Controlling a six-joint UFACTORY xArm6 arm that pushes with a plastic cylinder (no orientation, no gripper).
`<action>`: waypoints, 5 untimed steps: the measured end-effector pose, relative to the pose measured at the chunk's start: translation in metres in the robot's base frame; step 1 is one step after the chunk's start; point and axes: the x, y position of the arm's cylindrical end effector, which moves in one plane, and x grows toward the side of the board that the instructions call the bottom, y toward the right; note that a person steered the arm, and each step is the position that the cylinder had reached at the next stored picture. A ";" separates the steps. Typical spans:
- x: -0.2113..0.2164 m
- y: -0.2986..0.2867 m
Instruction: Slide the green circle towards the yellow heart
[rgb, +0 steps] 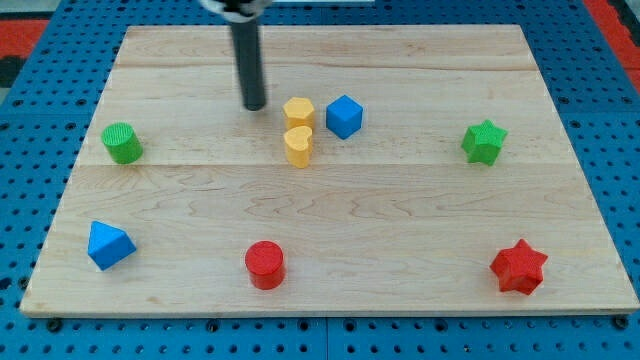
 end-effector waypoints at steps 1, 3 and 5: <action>0.035 -0.077; 0.067 -0.156; 0.100 -0.093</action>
